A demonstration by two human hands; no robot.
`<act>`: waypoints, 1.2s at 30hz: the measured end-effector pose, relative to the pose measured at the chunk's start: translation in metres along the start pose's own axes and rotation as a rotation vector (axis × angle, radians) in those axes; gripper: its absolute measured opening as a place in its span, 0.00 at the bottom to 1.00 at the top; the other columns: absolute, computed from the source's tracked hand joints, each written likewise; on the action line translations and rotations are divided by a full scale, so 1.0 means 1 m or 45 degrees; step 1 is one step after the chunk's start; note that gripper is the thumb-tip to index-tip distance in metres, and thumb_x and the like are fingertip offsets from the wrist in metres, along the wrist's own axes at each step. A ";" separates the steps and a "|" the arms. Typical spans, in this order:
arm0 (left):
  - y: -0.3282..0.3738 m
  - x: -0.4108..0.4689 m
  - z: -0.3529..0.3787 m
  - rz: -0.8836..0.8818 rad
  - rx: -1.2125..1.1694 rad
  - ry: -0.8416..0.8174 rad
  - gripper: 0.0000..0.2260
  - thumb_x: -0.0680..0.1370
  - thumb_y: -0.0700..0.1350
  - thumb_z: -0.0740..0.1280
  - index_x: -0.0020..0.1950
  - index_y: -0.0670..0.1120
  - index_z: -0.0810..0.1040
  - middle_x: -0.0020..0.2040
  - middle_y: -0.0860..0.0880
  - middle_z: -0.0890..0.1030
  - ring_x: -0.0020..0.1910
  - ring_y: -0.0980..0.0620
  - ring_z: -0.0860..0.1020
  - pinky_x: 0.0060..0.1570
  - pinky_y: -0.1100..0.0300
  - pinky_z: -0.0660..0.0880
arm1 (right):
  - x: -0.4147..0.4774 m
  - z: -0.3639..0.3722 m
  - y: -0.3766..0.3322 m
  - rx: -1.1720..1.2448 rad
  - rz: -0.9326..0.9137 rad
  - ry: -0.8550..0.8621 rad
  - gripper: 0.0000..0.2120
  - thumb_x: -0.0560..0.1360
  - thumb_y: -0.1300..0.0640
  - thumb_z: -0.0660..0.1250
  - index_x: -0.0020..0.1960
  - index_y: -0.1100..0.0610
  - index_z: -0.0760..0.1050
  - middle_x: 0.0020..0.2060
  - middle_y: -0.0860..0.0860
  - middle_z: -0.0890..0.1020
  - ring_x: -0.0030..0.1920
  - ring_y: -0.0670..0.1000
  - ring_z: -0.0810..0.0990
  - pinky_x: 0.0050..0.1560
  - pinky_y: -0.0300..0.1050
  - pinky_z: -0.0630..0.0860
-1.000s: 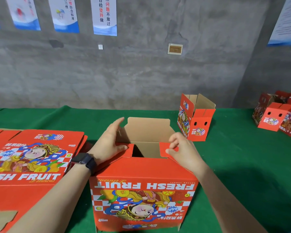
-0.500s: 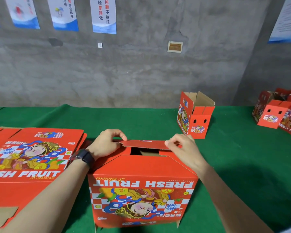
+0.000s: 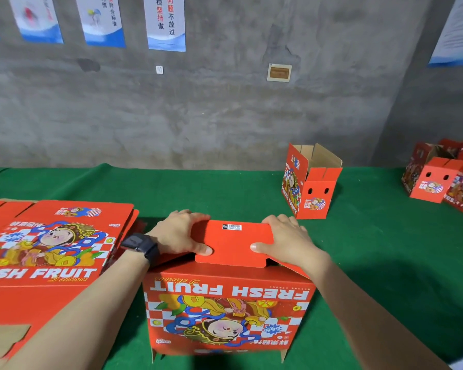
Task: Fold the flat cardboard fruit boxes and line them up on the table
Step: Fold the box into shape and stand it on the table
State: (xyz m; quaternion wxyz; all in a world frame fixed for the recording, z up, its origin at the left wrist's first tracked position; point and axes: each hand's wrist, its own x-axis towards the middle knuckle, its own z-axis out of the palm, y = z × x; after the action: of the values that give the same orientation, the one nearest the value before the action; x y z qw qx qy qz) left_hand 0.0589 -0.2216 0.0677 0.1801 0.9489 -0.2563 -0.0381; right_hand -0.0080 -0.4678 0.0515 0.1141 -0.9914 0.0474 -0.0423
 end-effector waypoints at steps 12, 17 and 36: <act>0.001 0.001 0.005 -0.027 0.109 0.086 0.34 0.69 0.58 0.74 0.72 0.56 0.65 0.63 0.49 0.73 0.63 0.48 0.70 0.61 0.46 0.71 | -0.001 0.004 -0.005 -0.076 0.004 0.063 0.33 0.69 0.32 0.66 0.65 0.50 0.66 0.61 0.52 0.72 0.65 0.55 0.67 0.62 0.54 0.64; 0.001 -0.001 0.005 -0.017 0.054 0.057 0.34 0.69 0.57 0.74 0.72 0.54 0.66 0.65 0.48 0.73 0.64 0.48 0.71 0.63 0.51 0.70 | -0.003 0.005 0.001 0.003 -0.010 0.044 0.31 0.69 0.33 0.66 0.66 0.48 0.66 0.61 0.50 0.72 0.65 0.54 0.66 0.62 0.53 0.64; -0.032 -0.013 -0.002 -0.642 -0.288 0.261 0.32 0.74 0.69 0.57 0.37 0.39 0.78 0.38 0.43 0.80 0.37 0.45 0.77 0.37 0.57 0.69 | -0.001 -0.010 0.032 1.143 0.537 -0.416 0.32 0.73 0.27 0.54 0.61 0.50 0.76 0.61 0.54 0.80 0.63 0.59 0.76 0.65 0.65 0.69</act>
State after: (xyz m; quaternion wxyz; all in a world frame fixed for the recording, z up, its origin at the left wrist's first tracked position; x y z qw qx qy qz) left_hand 0.0633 -0.1882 0.0579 0.2947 0.9554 0.0132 -0.0139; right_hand -0.0123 -0.5011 0.0535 0.5398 -0.8075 0.2049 0.1205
